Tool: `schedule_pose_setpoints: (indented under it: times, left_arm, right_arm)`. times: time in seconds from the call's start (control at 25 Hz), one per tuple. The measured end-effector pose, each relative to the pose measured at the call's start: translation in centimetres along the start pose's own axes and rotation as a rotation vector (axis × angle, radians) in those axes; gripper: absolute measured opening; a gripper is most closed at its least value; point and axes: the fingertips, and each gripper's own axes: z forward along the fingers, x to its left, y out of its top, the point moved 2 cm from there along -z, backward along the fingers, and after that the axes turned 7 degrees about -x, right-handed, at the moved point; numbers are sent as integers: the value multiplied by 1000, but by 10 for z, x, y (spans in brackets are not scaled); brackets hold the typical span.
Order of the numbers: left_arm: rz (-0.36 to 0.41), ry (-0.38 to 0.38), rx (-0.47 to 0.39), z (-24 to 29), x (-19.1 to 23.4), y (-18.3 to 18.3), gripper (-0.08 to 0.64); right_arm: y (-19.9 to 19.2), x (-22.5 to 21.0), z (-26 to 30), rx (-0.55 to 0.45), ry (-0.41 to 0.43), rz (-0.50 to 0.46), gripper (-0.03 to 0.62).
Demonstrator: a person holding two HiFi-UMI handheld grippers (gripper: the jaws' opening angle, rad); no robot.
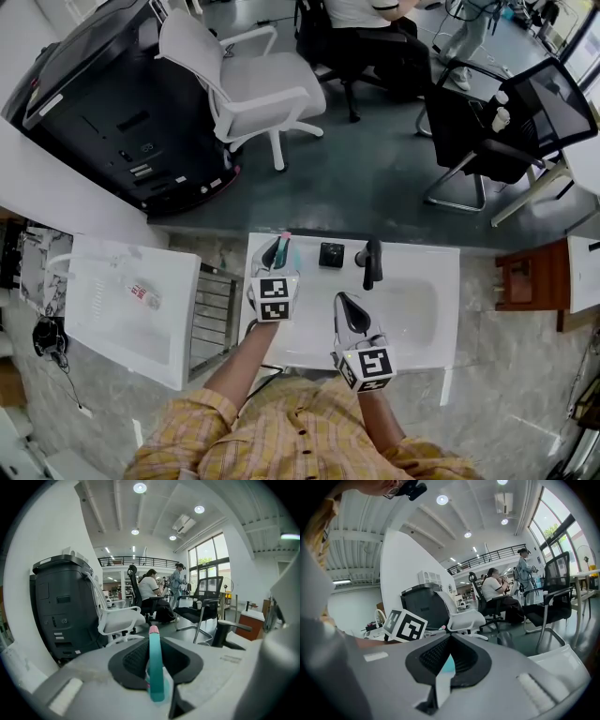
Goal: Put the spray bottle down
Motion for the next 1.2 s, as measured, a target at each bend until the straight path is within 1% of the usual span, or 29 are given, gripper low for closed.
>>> schedule_pose_setpoints:
  times: [0.2,0.36,0.44,0.52,0.76,1.0,1.2]
  left_arm:
    - [-6,-11,10,6,0,0,74]
    - [-28,-37,6,4,-5,2,132]
    - [-22,-46,9,3,-7,1,159]
    - [-17,-48,5,3,-8,0,172]
    - [-15,-37,8,-9,-6,1,179]
    - [-23,-41,-44,-25,-2,25,179]
    - [-49,-46,-60,-45,-3,38,179]
  right_arm:
    - [2,-5,-4,-2,-21,2,0]
    - [2,-6,-8,-5,-28,4,0]
    - [4,-5,-8,-10,-30,4,0]
    - [6,-4,-8,-12,-31,3,0]
    - [9,2,-14,-15,-35,1,0]
    - [17,12,-19,-28,-32,-5,0]
    - [25,21,-27,-40,-27,-13,0]
